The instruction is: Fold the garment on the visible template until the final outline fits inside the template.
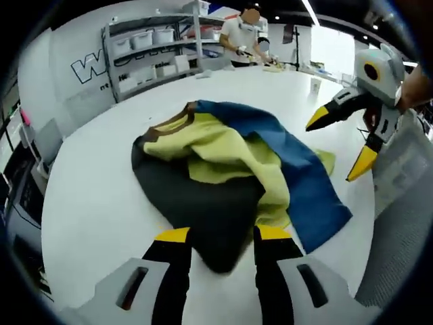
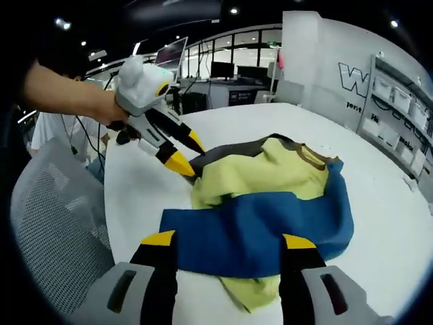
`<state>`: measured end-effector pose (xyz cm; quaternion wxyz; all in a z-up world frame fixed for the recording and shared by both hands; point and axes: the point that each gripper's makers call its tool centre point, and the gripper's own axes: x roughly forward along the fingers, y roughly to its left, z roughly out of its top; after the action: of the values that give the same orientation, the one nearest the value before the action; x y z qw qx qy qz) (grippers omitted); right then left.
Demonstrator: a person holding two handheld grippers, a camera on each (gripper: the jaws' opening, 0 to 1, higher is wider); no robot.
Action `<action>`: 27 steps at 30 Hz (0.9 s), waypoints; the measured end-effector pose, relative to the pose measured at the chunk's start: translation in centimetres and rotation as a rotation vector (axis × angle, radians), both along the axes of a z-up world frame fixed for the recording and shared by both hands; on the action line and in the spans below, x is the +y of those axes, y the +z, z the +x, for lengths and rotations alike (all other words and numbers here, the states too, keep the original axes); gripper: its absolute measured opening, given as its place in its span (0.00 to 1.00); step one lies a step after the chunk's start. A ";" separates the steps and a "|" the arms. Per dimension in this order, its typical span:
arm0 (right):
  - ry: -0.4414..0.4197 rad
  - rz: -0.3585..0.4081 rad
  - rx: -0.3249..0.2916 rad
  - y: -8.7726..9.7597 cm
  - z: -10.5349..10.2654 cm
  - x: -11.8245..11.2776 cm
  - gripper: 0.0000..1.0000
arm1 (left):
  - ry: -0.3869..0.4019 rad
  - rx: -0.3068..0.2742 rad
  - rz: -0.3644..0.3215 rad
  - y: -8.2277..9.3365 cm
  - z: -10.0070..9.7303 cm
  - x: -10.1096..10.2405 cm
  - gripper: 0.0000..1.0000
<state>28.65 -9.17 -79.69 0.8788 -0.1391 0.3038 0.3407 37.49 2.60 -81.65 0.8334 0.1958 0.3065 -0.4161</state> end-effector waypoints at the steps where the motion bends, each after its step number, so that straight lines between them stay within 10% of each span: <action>1: 0.004 0.000 0.006 -0.2 -0.2 0.3 0.58 | -0.002 0.002 0.001 -0.1 -0.1 -0.1 0.42; 16: 0.049 0.008 0.078 -3.0 -3.4 2.9 0.49 | 0.032 0.046 0.019 -1.5 0.1 0.5 0.12; 27: 0.058 -0.016 0.108 -4.6 -3.9 3.7 0.31 | 0.143 -0.020 -0.033 2.1 2.7 3.7 0.09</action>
<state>24.77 -5.45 -84.28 0.8498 -0.1361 0.3494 0.3705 40.20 6.28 -79.57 0.8671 0.1637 0.3047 -0.3585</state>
